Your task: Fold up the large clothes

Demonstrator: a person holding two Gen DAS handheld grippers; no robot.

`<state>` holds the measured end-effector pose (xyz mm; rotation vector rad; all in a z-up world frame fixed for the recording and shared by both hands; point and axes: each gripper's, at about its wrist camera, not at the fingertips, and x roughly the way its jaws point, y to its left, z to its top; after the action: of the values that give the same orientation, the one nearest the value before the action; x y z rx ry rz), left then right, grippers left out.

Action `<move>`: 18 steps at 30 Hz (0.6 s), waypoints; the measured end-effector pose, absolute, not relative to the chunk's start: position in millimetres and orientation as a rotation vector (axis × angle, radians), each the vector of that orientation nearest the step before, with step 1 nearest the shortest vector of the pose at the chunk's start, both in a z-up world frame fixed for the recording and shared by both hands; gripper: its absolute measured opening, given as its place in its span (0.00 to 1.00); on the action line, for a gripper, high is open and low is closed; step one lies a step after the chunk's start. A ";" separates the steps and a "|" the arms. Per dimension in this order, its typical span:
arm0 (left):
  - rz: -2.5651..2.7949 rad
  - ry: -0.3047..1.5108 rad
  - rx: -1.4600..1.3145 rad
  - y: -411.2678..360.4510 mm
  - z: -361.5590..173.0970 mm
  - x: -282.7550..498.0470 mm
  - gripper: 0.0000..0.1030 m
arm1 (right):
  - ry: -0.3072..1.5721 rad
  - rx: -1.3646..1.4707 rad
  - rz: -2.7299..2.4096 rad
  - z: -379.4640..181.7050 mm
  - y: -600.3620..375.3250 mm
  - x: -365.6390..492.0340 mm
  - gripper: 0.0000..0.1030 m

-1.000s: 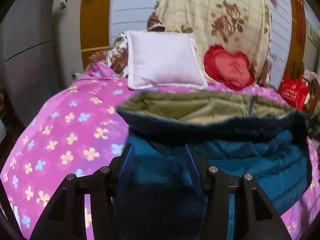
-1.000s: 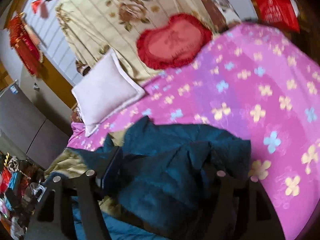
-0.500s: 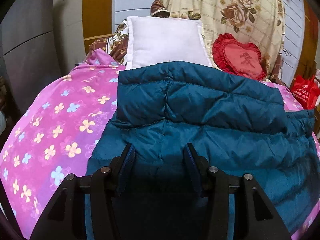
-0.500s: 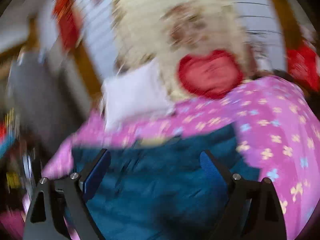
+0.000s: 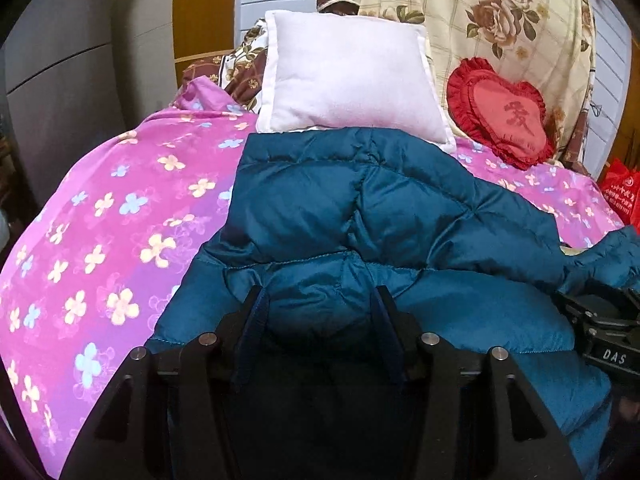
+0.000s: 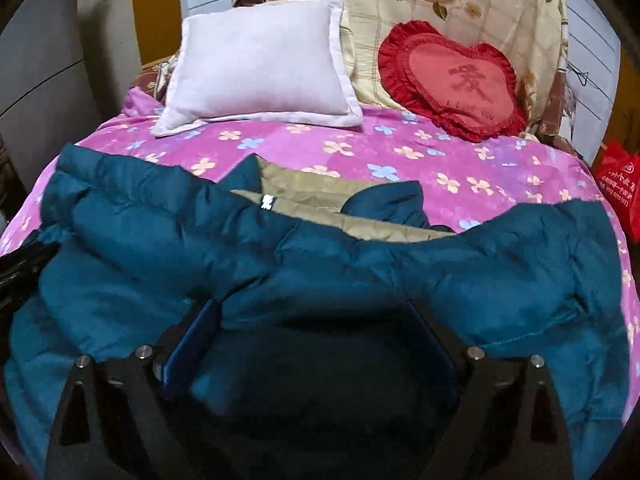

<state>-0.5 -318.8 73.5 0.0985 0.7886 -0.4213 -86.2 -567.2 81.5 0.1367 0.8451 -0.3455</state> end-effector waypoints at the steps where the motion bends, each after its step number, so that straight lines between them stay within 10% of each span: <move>1: -0.417 0.793 0.115 -319.5 75.1 -1.6 0.33 | 0.853 0.145 -0.349 78.9 -567.6 -85.3 0.93; 13: -0.326 0.890 0.032 -309.4 84.2 55.8 0.34 | 0.769 0.178 -0.477 128.6 -624.6 -150.5 0.93; 18: -0.279 0.906 0.071 -316.4 62.9 67.5 0.49 | 0.901 0.232 -0.555 92.2 -672.8 -149.9 0.95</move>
<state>67.5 -316.4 62.9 0.0709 0.9057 -0.2791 -149.9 -672.8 92.2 0.2320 0.9007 -0.5547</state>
